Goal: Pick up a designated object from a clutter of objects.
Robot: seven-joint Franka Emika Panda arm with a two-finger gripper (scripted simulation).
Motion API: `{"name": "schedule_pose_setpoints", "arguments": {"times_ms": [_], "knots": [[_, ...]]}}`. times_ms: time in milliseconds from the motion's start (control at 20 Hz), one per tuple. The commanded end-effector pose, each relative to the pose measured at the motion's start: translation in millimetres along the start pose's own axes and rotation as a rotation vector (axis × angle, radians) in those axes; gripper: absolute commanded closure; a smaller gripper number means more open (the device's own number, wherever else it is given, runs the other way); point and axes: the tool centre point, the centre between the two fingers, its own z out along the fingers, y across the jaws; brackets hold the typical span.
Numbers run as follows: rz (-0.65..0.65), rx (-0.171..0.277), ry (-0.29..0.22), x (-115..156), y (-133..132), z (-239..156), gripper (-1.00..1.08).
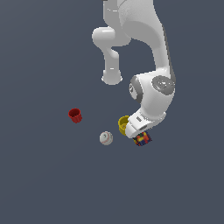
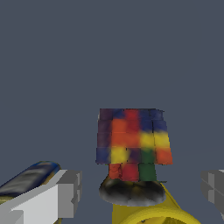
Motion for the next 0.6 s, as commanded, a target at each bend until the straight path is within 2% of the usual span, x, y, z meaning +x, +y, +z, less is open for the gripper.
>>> {"name": "schedule_pose_setpoints", "arguments": {"times_ms": [0,550], "knots": [[0.0,0.0,0.001,0.1,0.4,0.0,-0.92],[-0.003,0.0,0.002,-0.3,-0.7,41.0,-0.92]]}}
